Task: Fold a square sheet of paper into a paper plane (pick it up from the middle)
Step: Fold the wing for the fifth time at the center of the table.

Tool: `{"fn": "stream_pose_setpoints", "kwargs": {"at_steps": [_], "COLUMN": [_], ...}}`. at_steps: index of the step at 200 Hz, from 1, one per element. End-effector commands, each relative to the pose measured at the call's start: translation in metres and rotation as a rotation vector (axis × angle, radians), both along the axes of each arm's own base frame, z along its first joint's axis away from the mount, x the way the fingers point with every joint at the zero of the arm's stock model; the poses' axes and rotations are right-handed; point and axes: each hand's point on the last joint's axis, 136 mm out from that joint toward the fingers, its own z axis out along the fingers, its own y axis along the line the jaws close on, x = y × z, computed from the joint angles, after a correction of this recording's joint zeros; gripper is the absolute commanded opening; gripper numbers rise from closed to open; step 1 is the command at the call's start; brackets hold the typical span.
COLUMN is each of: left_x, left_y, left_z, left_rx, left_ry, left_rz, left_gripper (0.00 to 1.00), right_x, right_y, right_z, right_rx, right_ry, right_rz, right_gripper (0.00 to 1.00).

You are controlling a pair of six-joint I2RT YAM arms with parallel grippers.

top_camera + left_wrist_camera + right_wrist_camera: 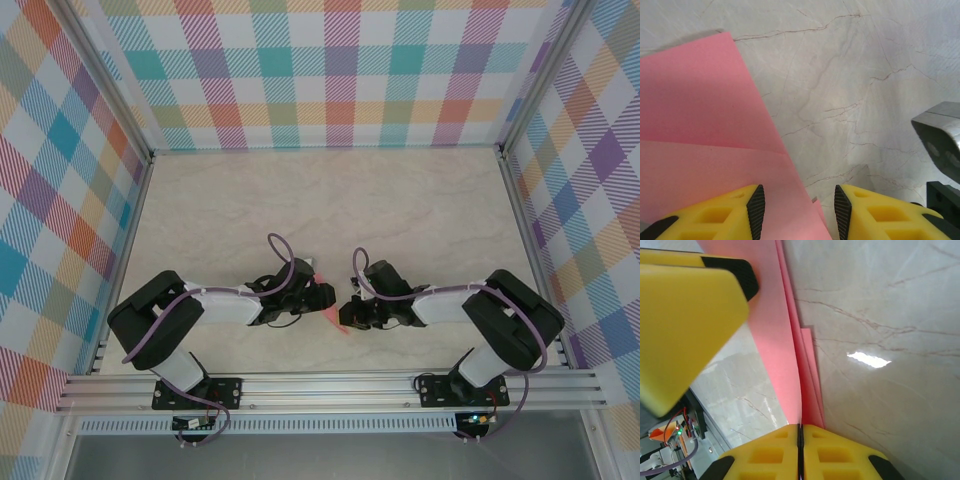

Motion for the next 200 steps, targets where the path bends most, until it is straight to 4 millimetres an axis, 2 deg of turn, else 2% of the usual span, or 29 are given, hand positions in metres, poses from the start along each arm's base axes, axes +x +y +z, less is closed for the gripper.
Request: {"fn": "stream_pose_setpoints", "kwargs": {"at_steps": [1, 23, 46, 79, 123, 159, 200], "left_x": [0.001, 0.000, -0.001, -0.003, -0.003, -0.005, -0.005], "left_y": [0.009, 0.011, 0.011, 0.011, 0.010, 0.011, 0.010], "left_z": [-0.004, -0.007, -0.008, -0.009, -0.009, -0.009, -0.009], "left_rx": [0.049, 0.049, 0.050, 0.054, 0.054, 0.052, 0.047], "left_ry": [0.008, 0.020, 0.027, 0.032, 0.035, 0.039, 0.040], "left_rz": [0.037, 0.049, 0.051, 0.046, 0.040, 0.036, 0.032], "left_gripper": [0.44, 0.44, 0.44, 0.44, 0.44, 0.44, 0.44], "right_x": [-0.022, -0.023, -0.019, -0.014, -0.018, -0.009, 0.003], "right_y": [-0.010, -0.011, -0.007, -0.008, -0.011, -0.007, -0.001], "right_z": [-0.016, -0.014, -0.002, 0.008, 0.007, 0.019, 0.021], "right_rx": [-0.038, -0.039, -0.016, -0.029, -0.024, -0.016, -0.030], "right_ry": [0.050, 0.044, 0.014, -0.016, -0.019, -0.061, -0.081], "right_rz": [0.052, 0.060, 0.056, 0.050, 0.048, 0.039, 0.027], "right_gripper": [0.09, 0.11, 0.16, 0.16, 0.15, 0.18, 0.21]}}
